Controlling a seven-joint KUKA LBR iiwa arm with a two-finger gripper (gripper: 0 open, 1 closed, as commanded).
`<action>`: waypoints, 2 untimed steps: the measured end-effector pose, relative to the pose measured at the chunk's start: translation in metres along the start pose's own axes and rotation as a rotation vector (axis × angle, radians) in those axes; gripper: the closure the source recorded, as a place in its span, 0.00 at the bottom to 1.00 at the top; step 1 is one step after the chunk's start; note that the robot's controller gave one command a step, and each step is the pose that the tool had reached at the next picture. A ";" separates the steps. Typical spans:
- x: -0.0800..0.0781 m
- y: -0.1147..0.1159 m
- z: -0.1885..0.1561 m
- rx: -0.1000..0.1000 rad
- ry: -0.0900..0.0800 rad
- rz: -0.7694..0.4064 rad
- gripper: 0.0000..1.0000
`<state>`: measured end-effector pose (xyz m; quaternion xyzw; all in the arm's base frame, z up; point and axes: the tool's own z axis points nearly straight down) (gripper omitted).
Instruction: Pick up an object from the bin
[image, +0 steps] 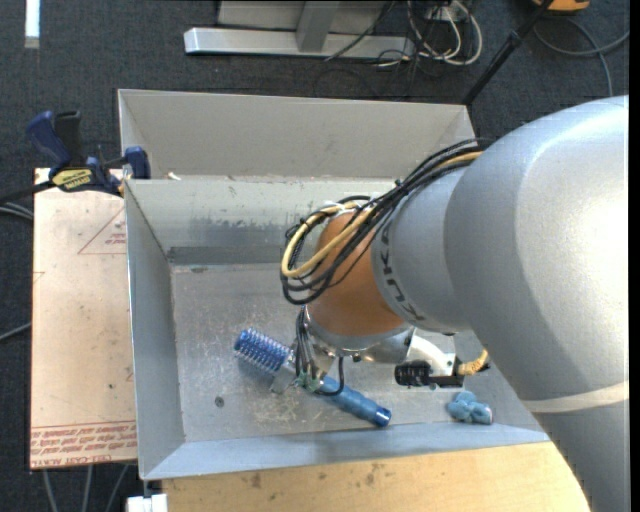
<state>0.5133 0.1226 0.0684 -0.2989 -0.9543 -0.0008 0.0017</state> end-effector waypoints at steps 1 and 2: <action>0.000 0.001 -0.054 -0.003 -0.006 -0.002 1.00; -0.001 0.003 -0.122 -0.004 -0.007 -0.006 1.00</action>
Offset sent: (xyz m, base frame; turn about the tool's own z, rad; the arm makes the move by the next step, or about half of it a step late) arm 0.0001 0.0002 0.0523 0.0000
